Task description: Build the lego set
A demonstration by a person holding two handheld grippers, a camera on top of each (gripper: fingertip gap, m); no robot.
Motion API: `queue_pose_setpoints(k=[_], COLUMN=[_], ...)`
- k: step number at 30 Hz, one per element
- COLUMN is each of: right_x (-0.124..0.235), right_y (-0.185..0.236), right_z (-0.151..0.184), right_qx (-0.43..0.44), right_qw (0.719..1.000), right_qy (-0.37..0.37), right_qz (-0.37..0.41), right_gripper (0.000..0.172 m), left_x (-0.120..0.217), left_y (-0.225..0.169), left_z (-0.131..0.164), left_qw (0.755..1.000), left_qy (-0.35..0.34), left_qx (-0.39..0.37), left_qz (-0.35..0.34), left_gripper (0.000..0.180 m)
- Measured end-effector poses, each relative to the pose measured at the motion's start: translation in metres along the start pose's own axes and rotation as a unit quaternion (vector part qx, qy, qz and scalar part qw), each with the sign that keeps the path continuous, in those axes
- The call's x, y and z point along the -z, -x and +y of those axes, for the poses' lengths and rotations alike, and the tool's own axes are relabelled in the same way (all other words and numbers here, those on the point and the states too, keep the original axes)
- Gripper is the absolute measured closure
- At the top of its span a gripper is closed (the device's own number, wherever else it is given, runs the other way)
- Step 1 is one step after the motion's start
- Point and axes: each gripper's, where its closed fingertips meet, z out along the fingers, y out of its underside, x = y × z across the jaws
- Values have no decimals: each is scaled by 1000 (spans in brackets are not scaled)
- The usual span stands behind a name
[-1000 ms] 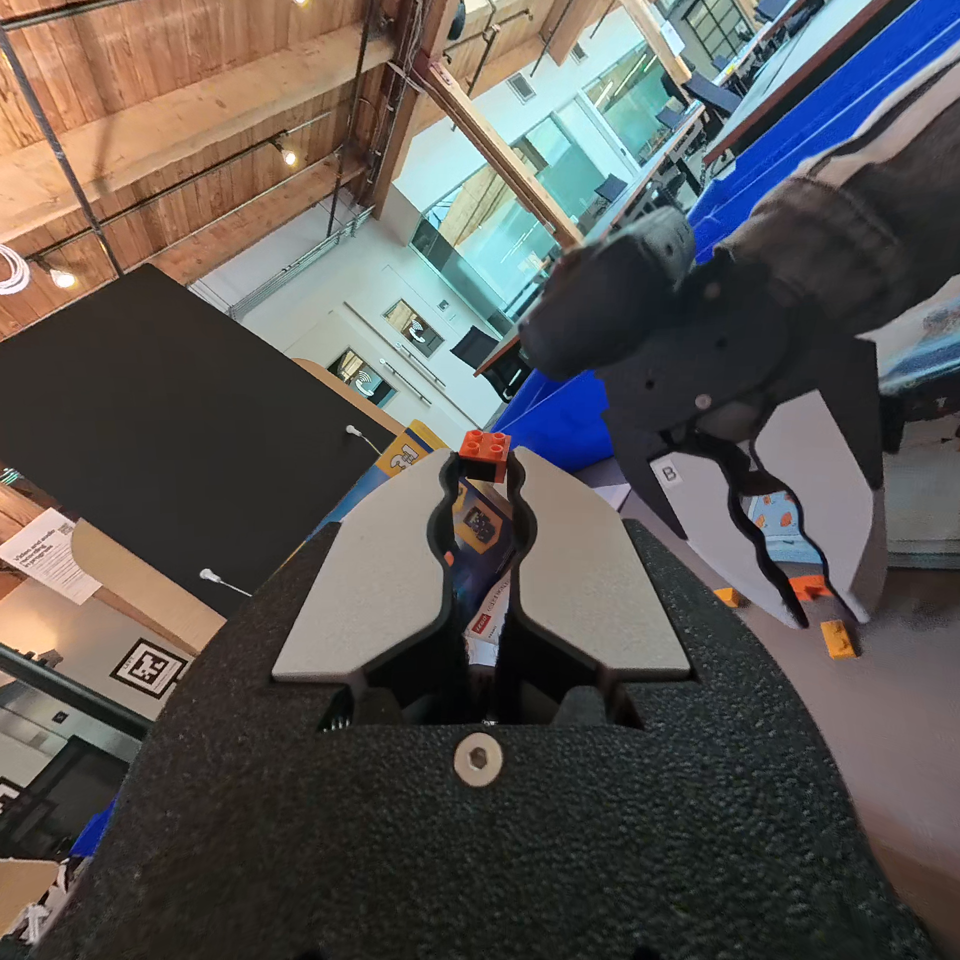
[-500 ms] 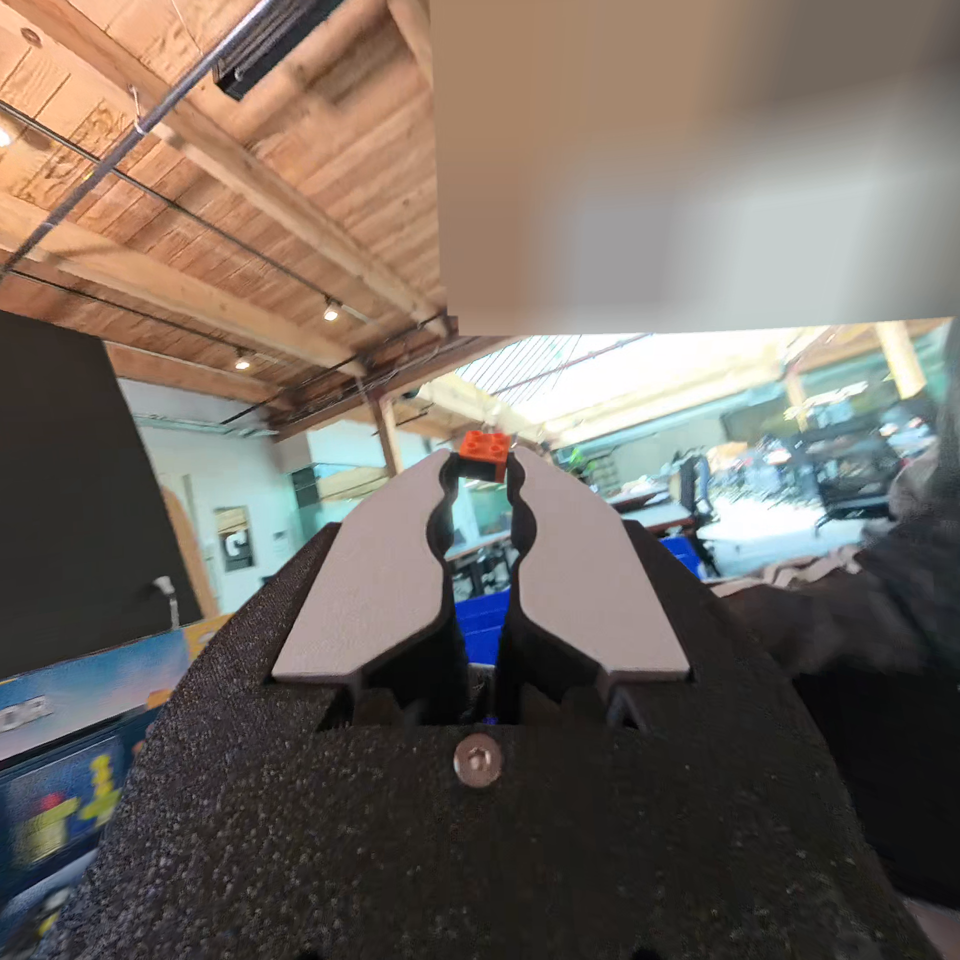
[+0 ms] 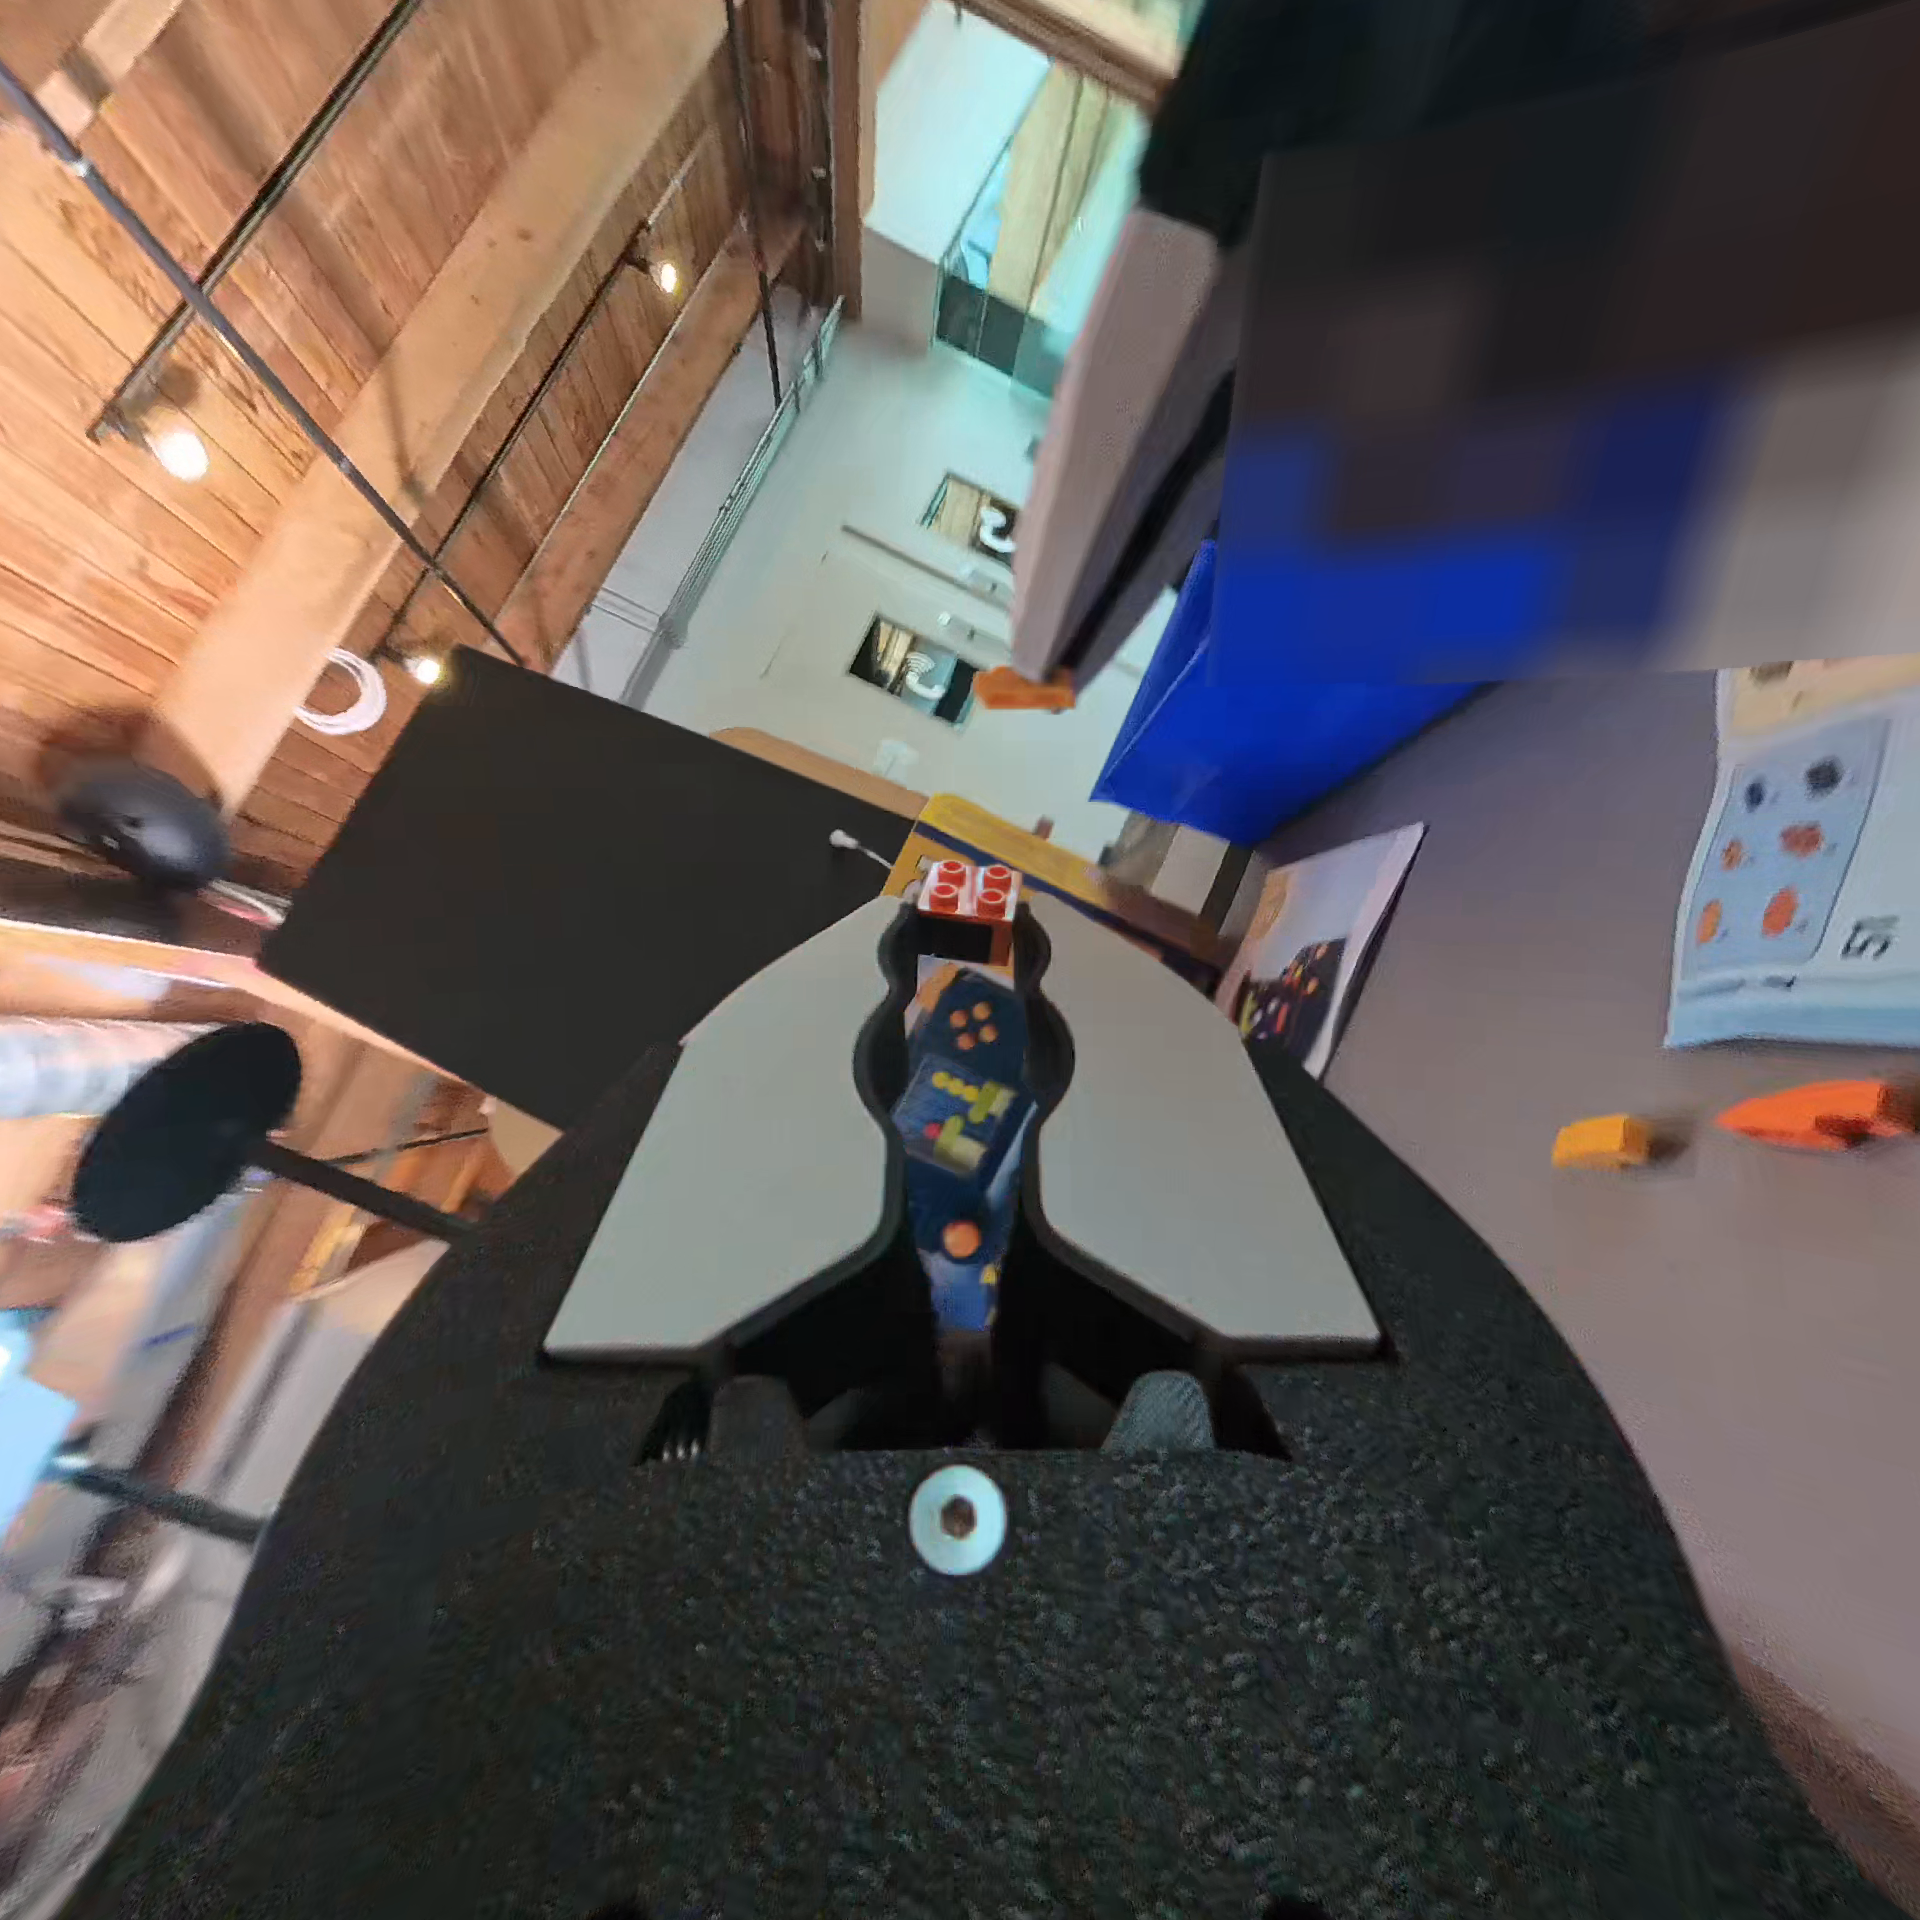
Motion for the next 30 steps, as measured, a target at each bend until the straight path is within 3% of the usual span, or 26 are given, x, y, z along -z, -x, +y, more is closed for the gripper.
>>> queue_pose_setpoints(k=[2,9,19,25,30], right_x=[-1,-8,-12,-12,-11], right_y=[-6,-8,-9,-7,-6], right_z=[1,5,13,15,17], right_qx=[36,178,157,199,256], right_qw=[998,972,976,966,946], right_qy=[3,25,30,55,83], right_qz=[48,152,147,156,179], right_gripper=[165,165,165,165,165], left_x=[-2,-4,-4,-1,1], left_y=[-6,-9,-14,-14,-16], left_z=[1,3,-9,-10,-13], left_qw=[999,999,999,998,990], left_qy=[21,51,40,29,31], left_qx=[-32,1,-22,-60,-138], left_qz=[1,11,7,7,-1], left_gripper=[164,165,165,165,165])
